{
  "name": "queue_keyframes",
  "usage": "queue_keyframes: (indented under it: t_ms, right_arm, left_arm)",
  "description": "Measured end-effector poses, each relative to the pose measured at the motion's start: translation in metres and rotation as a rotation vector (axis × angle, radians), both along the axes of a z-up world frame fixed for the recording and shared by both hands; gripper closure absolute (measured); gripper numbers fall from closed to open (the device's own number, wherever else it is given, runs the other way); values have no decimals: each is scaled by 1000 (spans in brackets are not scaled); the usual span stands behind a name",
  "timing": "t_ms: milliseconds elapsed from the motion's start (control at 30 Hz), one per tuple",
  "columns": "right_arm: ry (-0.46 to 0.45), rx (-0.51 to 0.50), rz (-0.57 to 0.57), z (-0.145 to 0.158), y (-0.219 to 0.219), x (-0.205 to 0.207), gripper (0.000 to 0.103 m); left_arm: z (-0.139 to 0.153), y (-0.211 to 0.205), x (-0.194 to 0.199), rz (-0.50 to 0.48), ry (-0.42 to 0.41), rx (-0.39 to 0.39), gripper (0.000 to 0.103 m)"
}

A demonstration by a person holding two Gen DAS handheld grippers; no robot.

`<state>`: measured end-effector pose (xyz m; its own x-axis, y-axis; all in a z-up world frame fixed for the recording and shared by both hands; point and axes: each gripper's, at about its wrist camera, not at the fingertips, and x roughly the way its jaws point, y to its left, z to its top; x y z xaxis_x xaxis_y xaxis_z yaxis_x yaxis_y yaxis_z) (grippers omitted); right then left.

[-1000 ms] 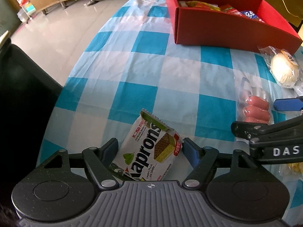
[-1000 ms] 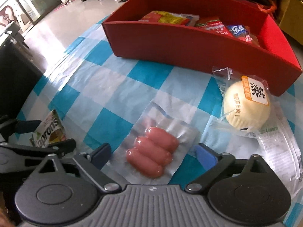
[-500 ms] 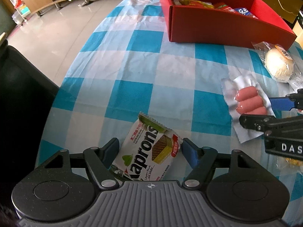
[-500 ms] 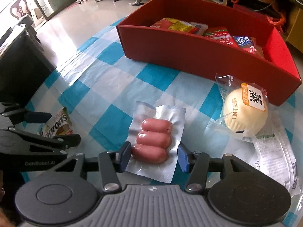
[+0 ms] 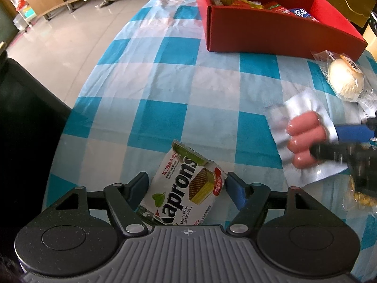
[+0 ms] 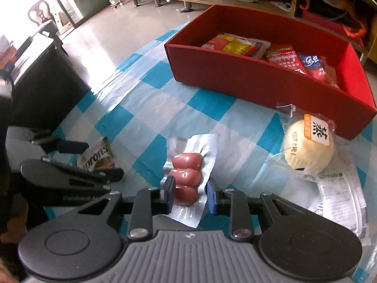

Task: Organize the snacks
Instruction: 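Grasp the pink sausage vacuum pack with the right gripper while the left holds the wafer pack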

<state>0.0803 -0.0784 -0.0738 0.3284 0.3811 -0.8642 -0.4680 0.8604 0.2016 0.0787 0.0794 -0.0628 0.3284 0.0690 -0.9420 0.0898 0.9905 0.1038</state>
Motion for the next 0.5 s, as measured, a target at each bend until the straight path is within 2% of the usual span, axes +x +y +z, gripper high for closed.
queue_keyframes:
  t_ms: [67,133,200,267,300,400,500]
  right_arm:
    - [-5,-36,48,-4,0,-6,69]
    - [-12,-82,151,-5,2,-12,66]
    - [-78,-145,276,-2,4,-17,53]
    - [-153,-231,362,-1,9,-17,36]
    - [-180,-257,400,1,12,-14,35]
    - [-198,-249,498,5,20,-3,35]
    - [-171,-288,604,-1,32,5,31]
  left_arm:
    - [0,0,0,-5,1,-2,25]
    - [-1,0,0,-10,0,-4,25]
    - [-1,0,0,-12,1,-7,25]
    - [-1,-1,1,-12,5,-7,24]
    - [-1,-1,1,-13,6,-8,24]
    - [-2,0,2,-14,10,-15,23]
    - [-3,4,3,-5,20,-34,23]
